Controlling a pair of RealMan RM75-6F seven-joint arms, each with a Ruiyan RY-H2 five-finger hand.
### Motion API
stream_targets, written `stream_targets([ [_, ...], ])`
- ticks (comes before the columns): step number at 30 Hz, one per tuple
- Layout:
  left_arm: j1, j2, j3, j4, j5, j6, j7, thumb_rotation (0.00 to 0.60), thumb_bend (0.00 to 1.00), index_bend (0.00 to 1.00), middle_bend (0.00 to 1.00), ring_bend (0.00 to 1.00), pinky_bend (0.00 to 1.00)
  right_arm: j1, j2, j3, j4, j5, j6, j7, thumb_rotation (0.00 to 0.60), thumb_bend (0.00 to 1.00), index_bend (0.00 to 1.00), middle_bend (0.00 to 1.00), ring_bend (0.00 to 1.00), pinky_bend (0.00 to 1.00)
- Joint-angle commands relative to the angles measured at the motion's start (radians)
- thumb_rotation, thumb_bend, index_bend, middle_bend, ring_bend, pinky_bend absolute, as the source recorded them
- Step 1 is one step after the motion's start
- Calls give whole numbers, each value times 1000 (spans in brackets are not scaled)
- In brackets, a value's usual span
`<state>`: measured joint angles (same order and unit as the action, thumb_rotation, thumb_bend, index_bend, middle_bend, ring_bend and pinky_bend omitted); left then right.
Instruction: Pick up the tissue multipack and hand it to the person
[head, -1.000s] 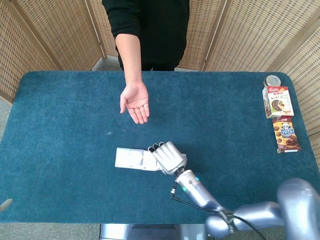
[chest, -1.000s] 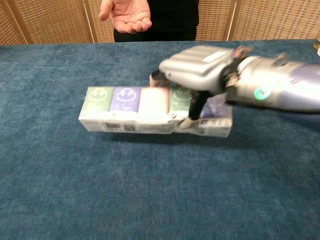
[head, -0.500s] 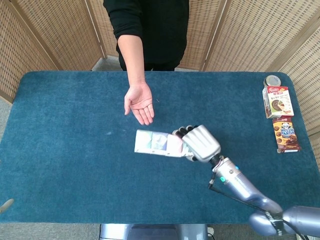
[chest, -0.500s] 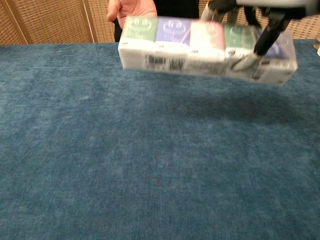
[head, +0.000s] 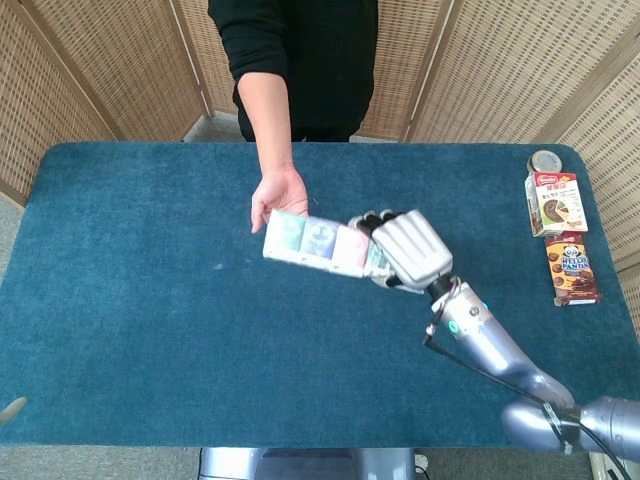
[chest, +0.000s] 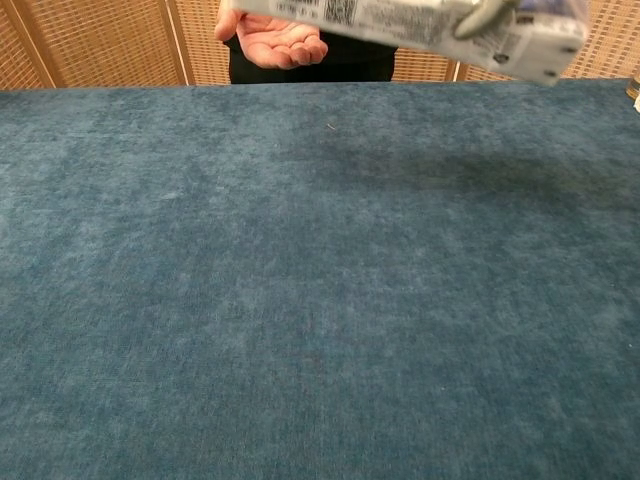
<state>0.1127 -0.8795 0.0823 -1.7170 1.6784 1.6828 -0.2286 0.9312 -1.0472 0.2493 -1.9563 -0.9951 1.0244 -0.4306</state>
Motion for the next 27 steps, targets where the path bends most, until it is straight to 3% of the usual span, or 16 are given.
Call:
stream_targets([
  [1,3,2,1,3,2,6,-9,600,143,0,0,0,87,89,-6,56,30,196,-24,-111,600,503,476,493,475,579],
  [13,-4,7,-2,3,-9,-6,-29,600,143,0,0,0,87,197,-46,78,-5,407,63,-289,600,516,476,481,464,579],
  [25,-4,8,0,2,-6,-5,-30,600,143,0,0,0,86,275,-126,76,4,457,122,-378,600,498,475,466,444,592],
  [27,-5,9,-1,2,-8,-6,-34,600,144,0,0,0,87,287,-135,75,4,472,131,-396,600,484,437,441,429,590],
])
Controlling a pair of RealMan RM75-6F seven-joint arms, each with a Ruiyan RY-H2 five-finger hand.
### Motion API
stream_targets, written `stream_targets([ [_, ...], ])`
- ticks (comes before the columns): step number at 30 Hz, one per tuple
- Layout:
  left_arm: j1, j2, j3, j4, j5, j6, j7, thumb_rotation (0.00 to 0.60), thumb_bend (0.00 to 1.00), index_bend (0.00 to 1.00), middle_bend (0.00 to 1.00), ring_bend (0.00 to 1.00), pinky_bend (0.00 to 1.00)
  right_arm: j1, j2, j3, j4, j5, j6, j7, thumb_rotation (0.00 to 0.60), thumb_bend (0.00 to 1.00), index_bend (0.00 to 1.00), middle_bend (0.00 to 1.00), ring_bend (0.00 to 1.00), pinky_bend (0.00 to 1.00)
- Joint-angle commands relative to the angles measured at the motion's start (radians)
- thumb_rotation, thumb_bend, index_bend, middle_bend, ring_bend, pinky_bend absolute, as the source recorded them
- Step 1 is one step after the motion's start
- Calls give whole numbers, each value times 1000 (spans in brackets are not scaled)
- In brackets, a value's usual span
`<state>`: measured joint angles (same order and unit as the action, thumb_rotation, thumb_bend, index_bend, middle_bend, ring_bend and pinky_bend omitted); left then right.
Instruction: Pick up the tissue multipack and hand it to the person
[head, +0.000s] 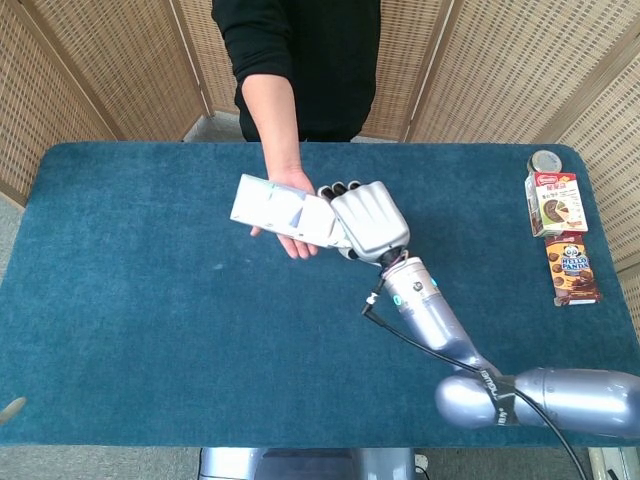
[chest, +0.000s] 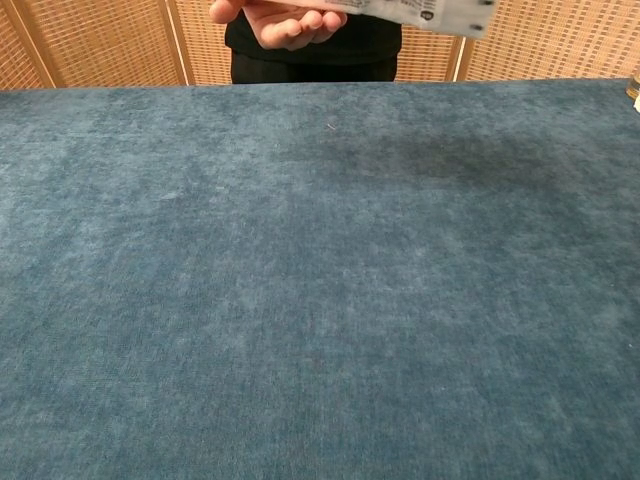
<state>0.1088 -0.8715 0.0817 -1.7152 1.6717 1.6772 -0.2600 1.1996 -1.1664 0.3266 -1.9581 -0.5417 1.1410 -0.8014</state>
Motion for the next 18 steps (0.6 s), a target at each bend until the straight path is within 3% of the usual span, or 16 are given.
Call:
stream_targets([
  [1,-1,2,-1,1,-1,0,-5,600,144,0,0,0,87,23,-14,-2,0,35,12,-31,600,465,350,381,381,562],
  [4,0,3,-2,4,-3,1,-11,600,143,0,0,0,87,31,5,18,-35,83,-1,-20,600,374,45,111,154,405],
  [5,0,3,-2,5,-3,1,-14,600,142,0,0,0,87,31,12,22,-43,83,0,-15,600,347,14,63,109,362],
  [9,0,4,-2,7,-2,4,-18,600,143,0,0,0,87,33,32,24,-69,82,27,-25,600,278,0,0,14,228],
  [18,4,4,0,11,4,13,-25,600,143,0,0,0,87,0,101,40,-125,65,77,9,600,262,0,0,3,172],
])
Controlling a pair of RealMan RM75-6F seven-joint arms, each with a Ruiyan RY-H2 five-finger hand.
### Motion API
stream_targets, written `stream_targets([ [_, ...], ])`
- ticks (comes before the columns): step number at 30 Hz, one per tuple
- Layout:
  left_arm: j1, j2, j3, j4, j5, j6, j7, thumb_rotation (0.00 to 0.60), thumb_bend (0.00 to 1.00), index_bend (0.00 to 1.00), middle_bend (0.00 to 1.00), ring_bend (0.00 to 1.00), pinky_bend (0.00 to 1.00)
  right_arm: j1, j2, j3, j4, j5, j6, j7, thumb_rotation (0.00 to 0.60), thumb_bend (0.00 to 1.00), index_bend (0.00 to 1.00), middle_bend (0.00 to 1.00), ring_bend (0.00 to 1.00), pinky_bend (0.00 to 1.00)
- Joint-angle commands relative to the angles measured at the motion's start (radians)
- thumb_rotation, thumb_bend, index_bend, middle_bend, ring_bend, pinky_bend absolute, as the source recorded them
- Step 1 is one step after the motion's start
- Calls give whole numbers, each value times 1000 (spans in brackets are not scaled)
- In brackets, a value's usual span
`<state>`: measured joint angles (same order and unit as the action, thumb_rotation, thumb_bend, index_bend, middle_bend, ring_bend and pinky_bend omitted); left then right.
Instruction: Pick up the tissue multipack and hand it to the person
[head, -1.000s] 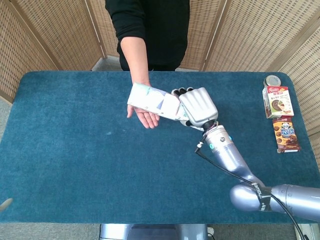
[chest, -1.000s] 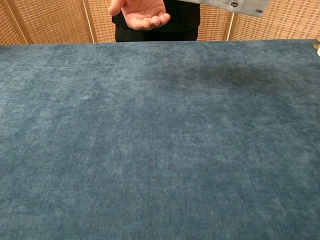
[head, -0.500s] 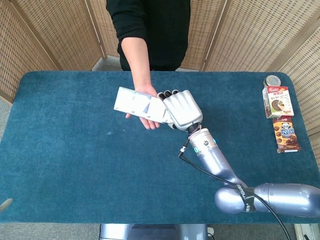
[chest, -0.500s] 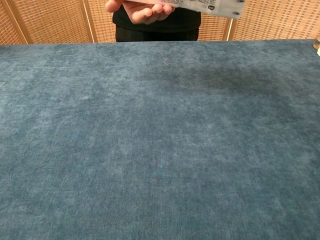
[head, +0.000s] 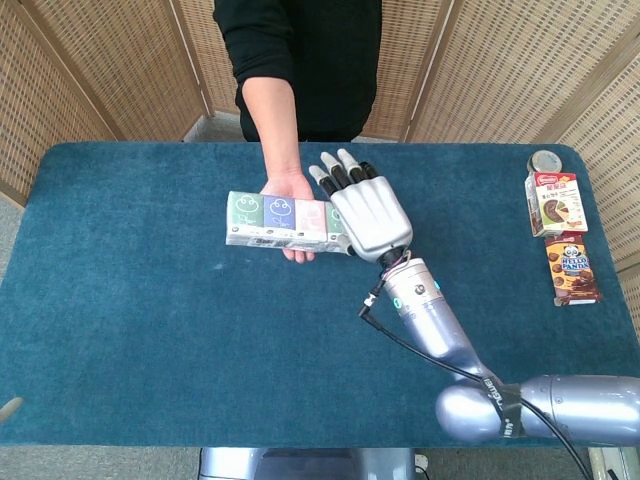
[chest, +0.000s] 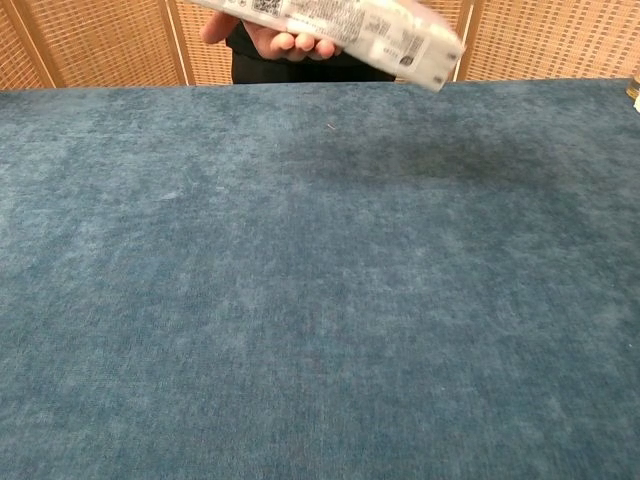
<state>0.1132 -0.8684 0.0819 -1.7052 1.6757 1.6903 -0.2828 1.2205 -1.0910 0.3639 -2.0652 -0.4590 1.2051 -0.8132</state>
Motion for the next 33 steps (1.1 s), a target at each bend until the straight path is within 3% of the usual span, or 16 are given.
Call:
stream_targets([
  [1,0,1,0,1,0,0,-3,600,143,0,0,0,87,-29,34,1,-23,-26,13,29,600,262,0,0,3,172],
  [6,0,4,0,4,2,4,-15,600,143,0,0,0,87,-130,118,-39,-63,-154,27,106,600,264,0,0,7,171],
  [13,2,5,3,10,11,10,-27,600,143,0,0,0,87,-319,175,-151,-29,-420,52,270,600,264,0,0,12,171],
  [15,4,5,5,10,14,13,-27,600,142,0,0,0,87,-392,177,-202,12,-513,65,338,600,265,0,0,13,170],
  [21,6,2,9,11,25,16,-23,600,143,0,0,0,87,-538,152,-277,143,-709,121,527,600,264,0,0,17,164],
  [28,14,1,12,18,32,33,-30,600,143,0,0,0,87,-675,88,-325,304,-809,223,622,600,218,0,0,18,149],
  [33,19,0,15,24,42,45,-34,600,143,0,0,0,87,-751,14,-321,434,-828,287,671,600,157,0,0,17,141],
])
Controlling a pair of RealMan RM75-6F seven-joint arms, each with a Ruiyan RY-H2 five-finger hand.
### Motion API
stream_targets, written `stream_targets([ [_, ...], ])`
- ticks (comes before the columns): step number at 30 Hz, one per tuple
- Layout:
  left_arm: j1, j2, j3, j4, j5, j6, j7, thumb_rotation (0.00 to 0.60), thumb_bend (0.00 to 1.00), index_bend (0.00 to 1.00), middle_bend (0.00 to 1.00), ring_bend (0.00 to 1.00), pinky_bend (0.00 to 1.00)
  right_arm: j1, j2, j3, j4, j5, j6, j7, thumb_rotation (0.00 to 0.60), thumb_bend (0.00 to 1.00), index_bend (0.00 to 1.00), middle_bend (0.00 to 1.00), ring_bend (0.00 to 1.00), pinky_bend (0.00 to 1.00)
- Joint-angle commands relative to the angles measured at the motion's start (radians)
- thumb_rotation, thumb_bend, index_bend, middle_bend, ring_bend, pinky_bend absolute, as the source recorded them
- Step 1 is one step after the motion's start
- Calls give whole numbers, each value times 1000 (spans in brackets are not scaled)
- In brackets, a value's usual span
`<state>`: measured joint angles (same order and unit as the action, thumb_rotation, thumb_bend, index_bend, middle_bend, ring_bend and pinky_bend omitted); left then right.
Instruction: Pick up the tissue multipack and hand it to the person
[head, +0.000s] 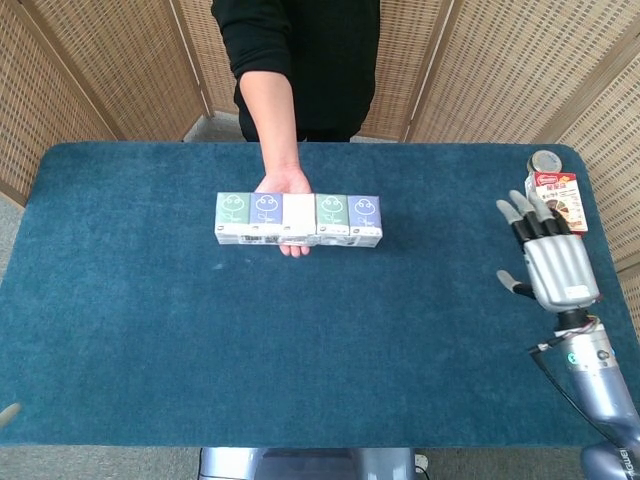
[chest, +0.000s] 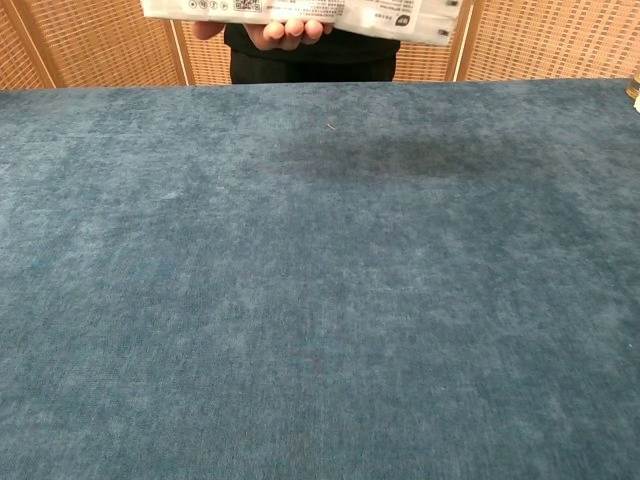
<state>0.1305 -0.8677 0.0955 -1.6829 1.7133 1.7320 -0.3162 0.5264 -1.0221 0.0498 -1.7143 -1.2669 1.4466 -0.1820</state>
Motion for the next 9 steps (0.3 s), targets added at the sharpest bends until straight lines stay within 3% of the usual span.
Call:
stream_targets([
  [1,3,-1,2,3,5,5,-1,600,144,0,0,0,87,-67,-64,-9,104,-20,46,49,600,128,0,0,16,135],
  [9,9,-4,5,13,14,20,-10,600,142,0,0,0,87,-134,-118,-17,222,-27,14,138,600,66,0,0,12,106],
])
